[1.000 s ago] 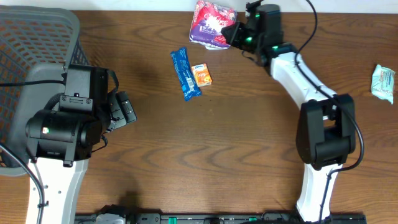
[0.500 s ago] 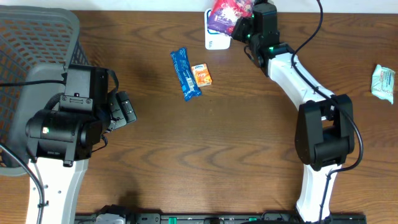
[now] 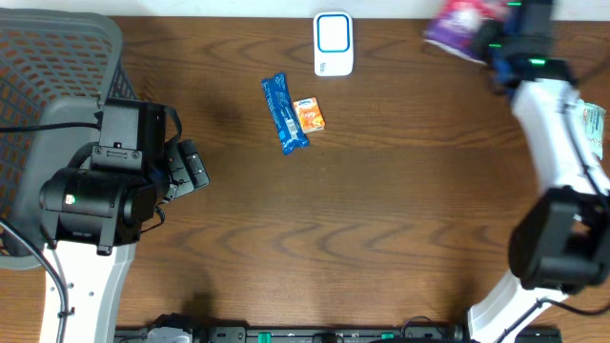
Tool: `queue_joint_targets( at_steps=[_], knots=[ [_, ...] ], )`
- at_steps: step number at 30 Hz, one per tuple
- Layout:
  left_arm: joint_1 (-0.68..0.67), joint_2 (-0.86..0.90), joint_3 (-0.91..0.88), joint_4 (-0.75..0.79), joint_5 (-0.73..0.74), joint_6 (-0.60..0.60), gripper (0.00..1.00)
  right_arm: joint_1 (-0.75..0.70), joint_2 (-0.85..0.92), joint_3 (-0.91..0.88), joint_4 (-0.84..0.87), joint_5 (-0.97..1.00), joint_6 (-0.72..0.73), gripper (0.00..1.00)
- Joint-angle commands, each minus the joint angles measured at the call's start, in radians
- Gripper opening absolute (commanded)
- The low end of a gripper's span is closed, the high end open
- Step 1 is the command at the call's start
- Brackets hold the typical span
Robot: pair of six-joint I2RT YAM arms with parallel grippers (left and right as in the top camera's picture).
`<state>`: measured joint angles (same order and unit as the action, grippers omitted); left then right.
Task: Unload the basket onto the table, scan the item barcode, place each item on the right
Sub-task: 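Carry the liners pack to the right edge and release, then reach the right gripper left and grasp the orange Kleenex box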
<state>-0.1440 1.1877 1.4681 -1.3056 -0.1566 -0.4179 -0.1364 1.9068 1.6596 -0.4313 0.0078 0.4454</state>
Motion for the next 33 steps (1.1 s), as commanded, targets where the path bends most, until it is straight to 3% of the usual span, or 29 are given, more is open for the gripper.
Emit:
queue_joint_targets(
  at_steps=[1,8,10,11,13,16,22,26,30,33],
  knots=[
    [0.005,0.002,0.009,-0.003,-0.011,0.006,0.98,-0.073,0.009,0.006,-0.072,0.057,-0.073,0.01],
    [0.005,0.002,0.009,-0.003,-0.011,0.006,0.98,-0.207,0.082,-0.003,-0.12,0.095,-0.087,0.05],
    [0.005,0.002,0.009,-0.003,-0.011,0.006,0.98,-0.225,0.109,-0.003,-0.126,0.095,-0.087,0.21],
    [0.005,0.002,0.009,-0.003,-0.011,0.006,0.98,-0.237,0.129,-0.003,-0.129,0.099,-0.088,0.43],
    [0.005,0.002,0.009,-0.003,-0.011,0.006,0.98,-0.245,0.146,-0.003,-0.134,0.112,-0.088,0.63],
    [0.005,0.002,0.009,-0.003,-0.011,0.006,0.98,-0.248,0.153,-0.003,-0.142,0.14,-0.088,0.73],
    [0.005,0.002,0.009,-0.003,-0.011,0.006,0.98,-0.244,0.117,-0.003,-0.186,0.129,-0.088,0.75],
    [0.005,0.002,0.009,-0.003,-0.011,0.006,0.98,-0.227,0.075,-0.003,-0.198,-0.068,-0.117,0.76],
    [0.005,0.002,0.009,-0.003,-0.011,0.006,0.98,-0.195,0.056,-0.003,-0.222,-0.544,-0.181,0.74],
    [0.005,0.002,0.009,-0.003,-0.011,0.006,0.98,-0.142,0.066,-0.014,-0.24,-0.771,-0.181,0.89]
  ],
)
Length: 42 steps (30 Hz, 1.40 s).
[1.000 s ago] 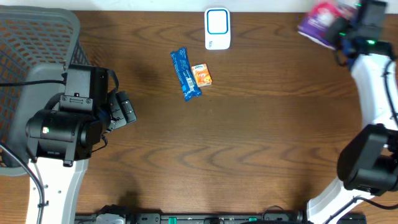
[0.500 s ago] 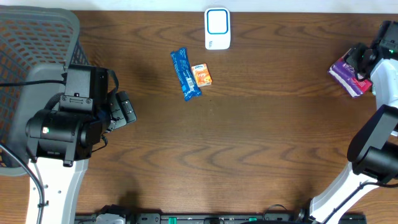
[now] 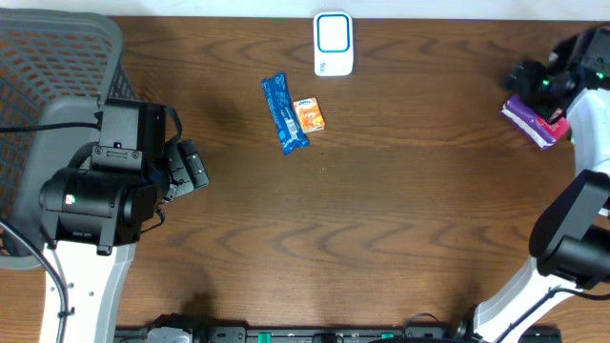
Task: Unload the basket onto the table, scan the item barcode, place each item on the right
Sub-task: 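Reach the right gripper left and grasp the orange Kleenex box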
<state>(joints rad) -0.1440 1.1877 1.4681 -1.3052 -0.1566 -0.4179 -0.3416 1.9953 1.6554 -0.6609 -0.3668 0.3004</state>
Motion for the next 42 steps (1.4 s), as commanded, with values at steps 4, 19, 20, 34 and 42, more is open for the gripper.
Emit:
queue_joint_targets(
  at_steps=[4,19,20,34,42],
  knots=[
    [0.005,0.002,0.009,-0.004,-0.011,0.006,0.98,0.192,-0.013,-0.053,0.004,-0.418,-0.13,0.98],
    [0.005,0.002,0.009,-0.004,-0.011,0.006,0.98,0.712,0.032,-0.145,0.23,0.081,0.037,0.94],
    [0.005,0.002,0.009,-0.004,-0.011,0.006,0.98,0.726,0.041,-0.145,0.24,0.096,0.04,0.92],
    [0.005,0.002,0.009,-0.004,-0.011,0.006,0.98,0.743,0.226,-0.145,0.421,0.01,0.063,0.73],
    [0.005,0.002,0.009,-0.004,-0.011,0.006,0.98,0.734,0.257,-0.145,0.502,-0.055,0.063,0.56]
  ],
)
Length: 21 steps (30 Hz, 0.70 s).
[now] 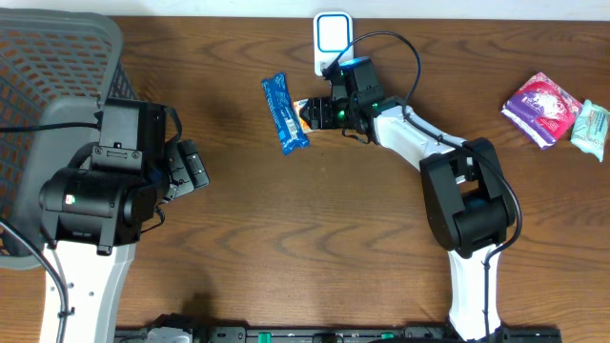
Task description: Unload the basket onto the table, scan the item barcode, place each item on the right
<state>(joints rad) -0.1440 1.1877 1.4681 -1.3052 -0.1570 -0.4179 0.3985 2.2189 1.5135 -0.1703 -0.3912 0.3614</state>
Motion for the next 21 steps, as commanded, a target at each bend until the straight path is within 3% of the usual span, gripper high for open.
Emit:
queue_joint_targets(
  at_steps=[1,5,13,21],
  knots=[
    [0.005,0.002,0.009,-0.004,-0.011,0.006,0.98,-0.006,0.04,-0.003,0.014,-0.03,0.002,0.51],
    [0.005,0.002,0.009,-0.004,-0.011,0.006,0.98,-0.007,0.075,-0.003,0.013,-0.03,0.02,0.4],
    [0.005,0.002,0.009,-0.004,-0.011,0.006,0.98,-0.009,0.092,-0.003,-0.027,-0.101,0.019,0.02],
    [0.005,0.002,0.009,-0.004,-0.011,0.006,0.98,-0.064,0.047,-0.002,-0.128,-0.364,0.027,0.01]
  ],
)
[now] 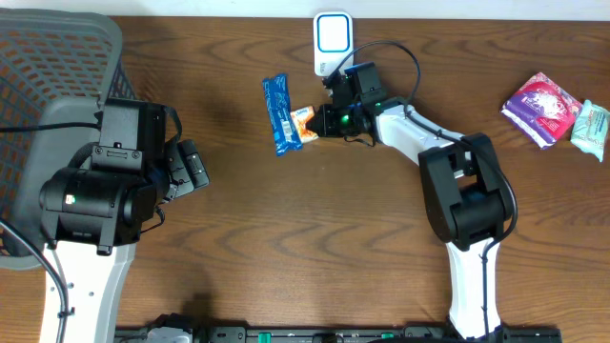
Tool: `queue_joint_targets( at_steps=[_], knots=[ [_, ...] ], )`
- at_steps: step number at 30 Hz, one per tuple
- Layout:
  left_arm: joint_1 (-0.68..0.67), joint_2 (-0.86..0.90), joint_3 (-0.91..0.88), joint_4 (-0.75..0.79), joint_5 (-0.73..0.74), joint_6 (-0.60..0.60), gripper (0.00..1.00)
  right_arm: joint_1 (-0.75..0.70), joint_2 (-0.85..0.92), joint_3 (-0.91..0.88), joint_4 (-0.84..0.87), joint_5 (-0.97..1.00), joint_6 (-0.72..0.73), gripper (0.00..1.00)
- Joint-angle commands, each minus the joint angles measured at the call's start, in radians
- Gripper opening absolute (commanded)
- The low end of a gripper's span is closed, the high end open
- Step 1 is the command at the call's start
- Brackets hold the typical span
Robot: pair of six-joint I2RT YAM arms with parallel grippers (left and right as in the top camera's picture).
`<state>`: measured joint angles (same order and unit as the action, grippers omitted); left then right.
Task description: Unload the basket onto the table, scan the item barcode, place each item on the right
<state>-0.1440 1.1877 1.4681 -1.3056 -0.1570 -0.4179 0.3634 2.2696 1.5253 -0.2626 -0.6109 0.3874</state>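
Note:
A small orange packet (pixel 304 123) lies tilted at the back middle of the table, touching a blue packet (pixel 279 114) on its left. My right gripper (pixel 316 121) is down at the orange packet's right edge. Its fingers are hidden under the wrist, so its grip cannot be made out. The white scanner (pixel 333 43) stands at the back edge, just behind the right wrist. My left gripper (pixel 192 170) rests at the left side, far from the packets, with nothing in it. Its jaws cannot be read from above.
A grey mesh basket (pixel 48 57) fills the back left corner behind the left arm. A purple packet (pixel 541 107) and a teal packet (pixel 591 129) lie at the far right. The right arm stretches across the table from its base at the front right.
The right gripper has shifted slightly toward the front and left at the orange packet. The orange packet now lies lower and tilted, and the blue packet's near end has swung left.
The right gripper held the purple packet at the back right, then over the right edge of the table. Later that packet lay on the table at the right and the gripper was at the orange packet. Now it presses closer against it. The left arm stayed still.

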Motion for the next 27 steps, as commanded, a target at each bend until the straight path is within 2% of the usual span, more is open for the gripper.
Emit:
queue_joint_targets(
  at_steps=[1,7,12,21,27],
  knots=[
    [0.005,0.002,0.009,-0.003,-0.011,0.006,0.98,-0.046,-0.018,-0.014,-0.053,-0.209,0.002,0.01],
    [0.005,0.002,0.009,-0.003,-0.011,0.006,0.98,-0.142,-0.06,-0.014,-0.071,-0.64,-0.003,0.01],
    [0.005,0.002,0.009,-0.003,-0.011,0.006,0.98,-0.167,-0.059,-0.016,-0.071,-0.953,-0.204,0.01],
    [0.005,0.002,0.009,-0.003,-0.011,0.006,0.98,-0.15,-0.059,-0.016,-0.074,-0.951,-0.255,0.02],
    [0.005,0.002,0.009,-0.003,-0.011,0.006,0.98,-0.153,-0.059,-0.016,-0.135,-0.838,-0.263,0.01]
  ],
)
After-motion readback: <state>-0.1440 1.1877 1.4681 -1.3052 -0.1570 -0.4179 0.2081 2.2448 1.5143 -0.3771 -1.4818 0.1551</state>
